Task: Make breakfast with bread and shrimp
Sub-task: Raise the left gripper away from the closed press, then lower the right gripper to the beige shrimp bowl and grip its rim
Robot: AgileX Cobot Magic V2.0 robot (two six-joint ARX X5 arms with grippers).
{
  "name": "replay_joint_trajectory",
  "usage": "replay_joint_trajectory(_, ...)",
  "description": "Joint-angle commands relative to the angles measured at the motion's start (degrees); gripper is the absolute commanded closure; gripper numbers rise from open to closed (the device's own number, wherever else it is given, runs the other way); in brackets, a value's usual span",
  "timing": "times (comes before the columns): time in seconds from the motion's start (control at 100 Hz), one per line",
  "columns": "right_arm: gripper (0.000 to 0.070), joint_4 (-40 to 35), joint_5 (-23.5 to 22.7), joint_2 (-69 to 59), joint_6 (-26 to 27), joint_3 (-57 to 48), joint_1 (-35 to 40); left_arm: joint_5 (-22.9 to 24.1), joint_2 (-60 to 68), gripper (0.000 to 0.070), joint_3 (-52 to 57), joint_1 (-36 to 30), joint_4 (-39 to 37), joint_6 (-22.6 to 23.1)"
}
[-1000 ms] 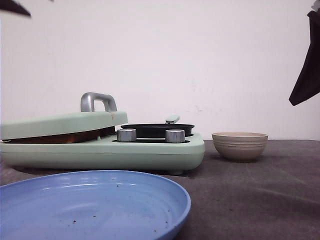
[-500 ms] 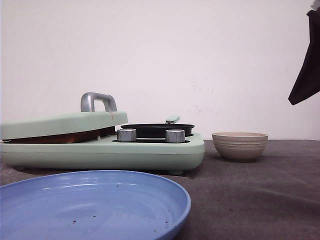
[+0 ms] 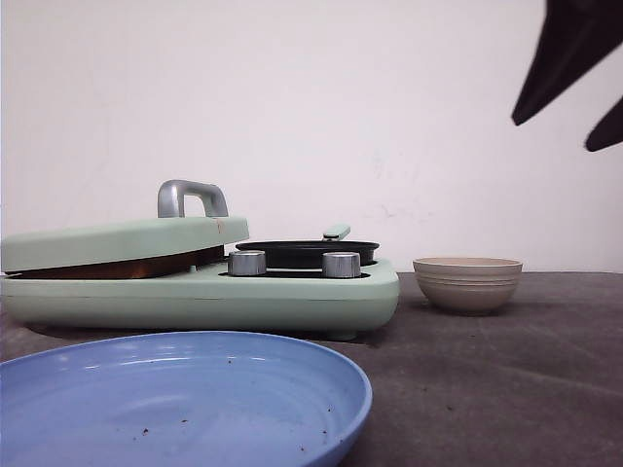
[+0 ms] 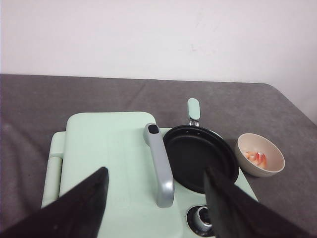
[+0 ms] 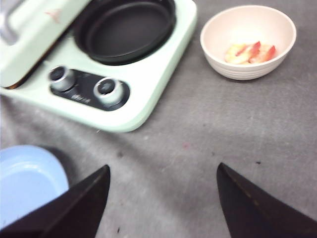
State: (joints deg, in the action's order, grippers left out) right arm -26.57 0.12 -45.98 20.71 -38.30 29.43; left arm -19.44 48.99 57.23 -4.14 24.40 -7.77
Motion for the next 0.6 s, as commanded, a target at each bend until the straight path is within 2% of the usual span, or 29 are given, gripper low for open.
replay_joint_trajectory(0.0, 0.0285, -0.2, -3.5, -4.2, -1.8, -4.2, -2.6, -0.1, -1.0, 0.0388, -0.9, -0.1, -0.2, 2.5)
replay_joint_trajectory(0.15, 0.0285, -3.6, -11.1, -14.8, -3.3, -14.4, -9.9, -0.1, -5.9, 0.0388, -6.4, 0.0, -1.2, 3.5)
replay_joint_trajectory(0.22, 0.0285, -5.6, -13.2, -20.0, -4.9, -19.6, -13.0, -0.1, -8.8, 0.0388, -10.2, 0.0, -3.3, 4.0)
replay_joint_trajectory(0.4, 0.0285, -10.5, -11.2, -33.0, -10.6, -32.1, -17.5, 0.7, -14.3, 0.0388, -18.7, 0.0, -6.5, 4.1)
replay_joint_trajectory(0.5, 0.0285, -12.8, -10.1, -39.8, -12.1, -38.4, -19.0, 1.3, -16.3, 0.0387, -22.1, 0.0, -6.2, 3.8)
replay_joint_trajectory(0.59, 0.0286, -13.9, -10.1, -45.4, -12.5, -43.0, -20.0, 1.9, -18.0, 0.0387, -24.5, 0.0, -6.3, 1.7)
